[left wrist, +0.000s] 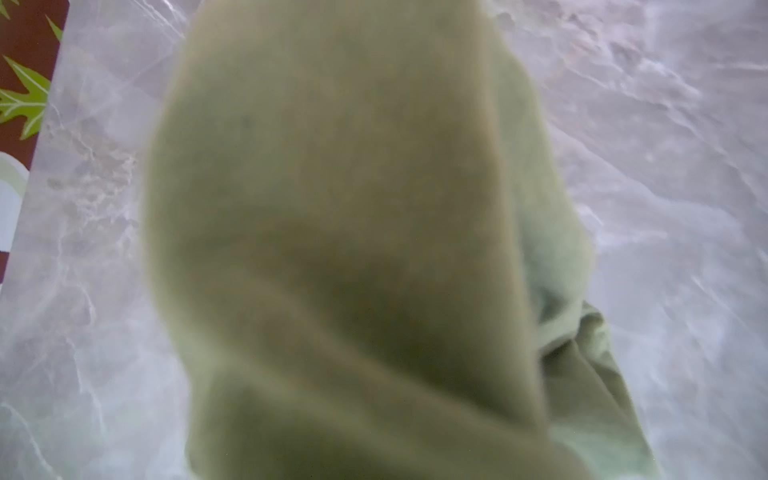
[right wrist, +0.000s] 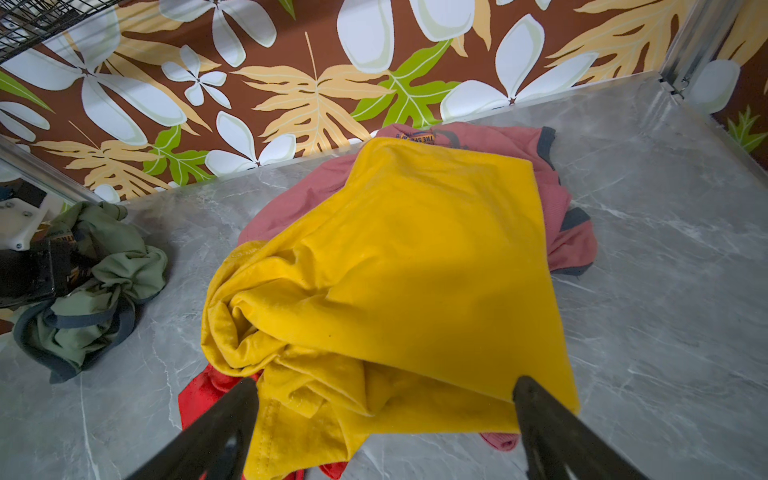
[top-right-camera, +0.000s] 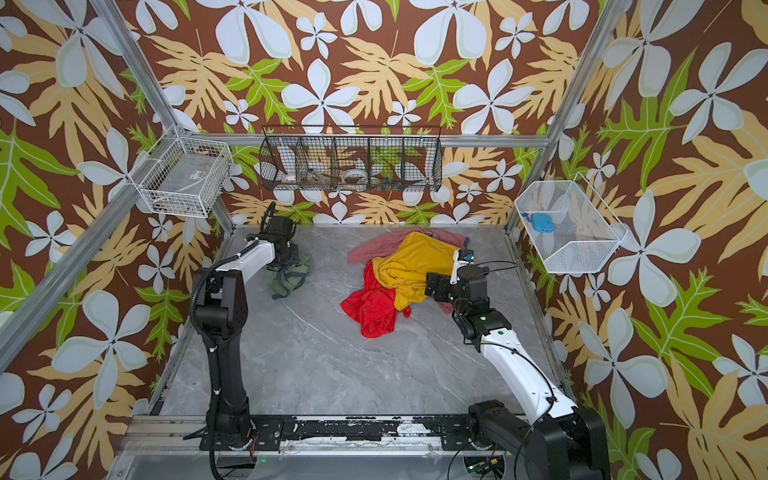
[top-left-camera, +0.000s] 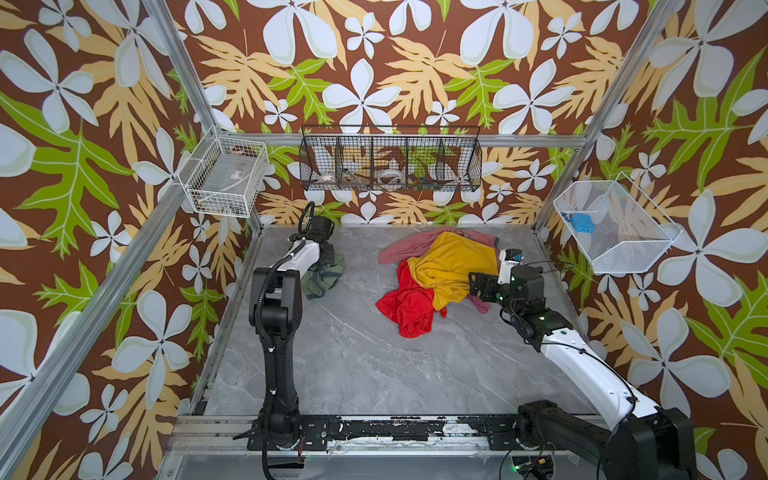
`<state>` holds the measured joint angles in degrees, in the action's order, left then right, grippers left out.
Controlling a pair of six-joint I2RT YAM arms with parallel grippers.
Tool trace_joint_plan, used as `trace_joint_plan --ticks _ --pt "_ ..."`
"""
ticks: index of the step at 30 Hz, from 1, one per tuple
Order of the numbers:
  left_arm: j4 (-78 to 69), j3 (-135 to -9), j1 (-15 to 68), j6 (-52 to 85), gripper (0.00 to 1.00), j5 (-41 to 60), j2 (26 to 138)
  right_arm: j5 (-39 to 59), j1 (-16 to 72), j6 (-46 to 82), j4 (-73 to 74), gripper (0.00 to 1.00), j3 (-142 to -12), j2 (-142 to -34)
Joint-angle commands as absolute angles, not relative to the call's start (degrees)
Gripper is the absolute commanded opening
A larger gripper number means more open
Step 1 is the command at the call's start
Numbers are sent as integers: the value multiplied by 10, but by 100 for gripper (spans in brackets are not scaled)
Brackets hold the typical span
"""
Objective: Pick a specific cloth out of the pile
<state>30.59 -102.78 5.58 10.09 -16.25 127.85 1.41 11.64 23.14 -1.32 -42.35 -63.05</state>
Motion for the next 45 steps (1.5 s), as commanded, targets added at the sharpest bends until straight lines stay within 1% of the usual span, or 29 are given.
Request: trace_joint_plan --ticks 1,3,5,6,7,10,11,12,14,15,16,19,27,30,34,38,41,45 --pt "368 -1070 52 85 1 -179 1317 1 117 229 -13 95 -423 -625" --pt "397 -1094 51 90 1 -170 1343 0 117 229 -13 95 -421 -625" --pt "398 -1084 51 94 2 -167 1346 -2 117 228 -13 95 -422 -625" --pt "393 -1072 51 96 4 -169 1343 -3 117 227 -13 95 -421 -625" --pt "387 -1062 51 97 7 -171 1338 -4 117 225 -12 95 -421 -626" --pt "375 -1035 51 101 24 -163 1318 -8 117 217 -9 96 -418 -628" --pt "367 -1025 51 103 35 -156 1309 -10 117 213 -6 96 -417 -630" --pt "360 -1016 51 106 51 -154 1299 -11 117 209 -4 96 -415 -631" --pt "349 -1007 51 113 77 -157 1283 -12 117 200 0 96 -414 -636" --pt "346 -1006 51 114 91 -158 1276 -12 117 192 3 96 -415 -637" --pt "341 -1004 51 112 100 -157 1268 -7 117 182 8 96 -415 -638" --pt "323 -993 51 111 100 -157 1232 4 117 150 22 98 -416 -634" --pt "211 -877 53 136 100 -154 1069 -15 115 69 25 99 -420 -620" --pt "144 -786 64 140 100 -162 977 -27 103 50 32 99 -412 -612" --pt "68 -657 75 146 100 -172 866 -8 63 47 58 99 -389 -589" --pt "-17 -528 91 139 100 -212 767 -28 60 11 83 98 -356 -557" --pt "-85 -439 96 152 100 -212 699 -46 60 2 114 99 -321 -539" --pt "-118 -369 100 168 100 -234 639 -76 58 6 199 98 -248 -528"
